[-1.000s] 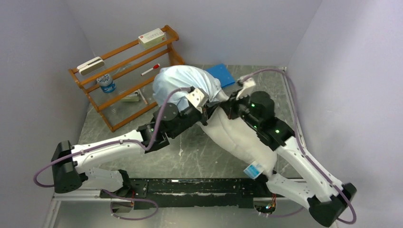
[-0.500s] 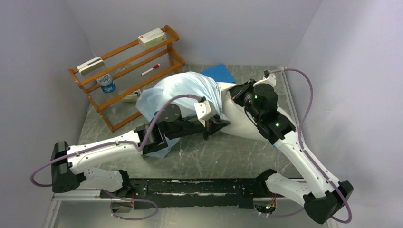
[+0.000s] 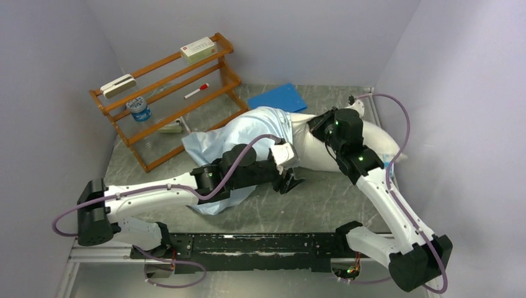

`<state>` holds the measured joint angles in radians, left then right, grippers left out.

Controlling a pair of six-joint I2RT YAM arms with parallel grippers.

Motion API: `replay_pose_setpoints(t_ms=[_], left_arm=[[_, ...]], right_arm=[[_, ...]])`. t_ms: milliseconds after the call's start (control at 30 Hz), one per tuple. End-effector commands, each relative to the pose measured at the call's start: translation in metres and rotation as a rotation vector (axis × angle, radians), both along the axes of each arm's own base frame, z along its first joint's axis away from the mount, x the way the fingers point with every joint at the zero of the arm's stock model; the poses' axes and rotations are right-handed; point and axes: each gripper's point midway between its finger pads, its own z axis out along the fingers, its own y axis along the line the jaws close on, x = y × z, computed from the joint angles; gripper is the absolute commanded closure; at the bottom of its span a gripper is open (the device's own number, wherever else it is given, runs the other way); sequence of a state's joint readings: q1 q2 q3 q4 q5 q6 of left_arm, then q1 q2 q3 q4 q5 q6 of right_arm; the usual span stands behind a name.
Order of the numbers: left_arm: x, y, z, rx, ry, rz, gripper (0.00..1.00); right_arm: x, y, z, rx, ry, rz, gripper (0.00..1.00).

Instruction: Put the pillow into the pillowcase

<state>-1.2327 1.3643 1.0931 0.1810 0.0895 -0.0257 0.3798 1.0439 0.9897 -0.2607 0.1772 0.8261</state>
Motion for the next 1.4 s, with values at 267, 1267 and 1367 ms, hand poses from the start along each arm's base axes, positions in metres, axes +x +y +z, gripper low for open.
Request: replay_pose_setpoints(t_ms=[267,1267,1367], left_arm=[[0.036,0.114,0.036,0.060,0.193,0.517,0.38],[0.129,0.096,-0.008,0.323,0.257,0.723,0.25],[0.137,0.081,-0.027,0.364,0.262,0.720,0.24]], right_arm=[[-0.046,0.008,0.053,-0.317,-0.623,0.283,1.00],[-0.020,0.012,-0.026,-0.367,0.010,0.380,0.04],[-0.024,0.010,-0.048,-0.323,0.071,0.358,0.04]])
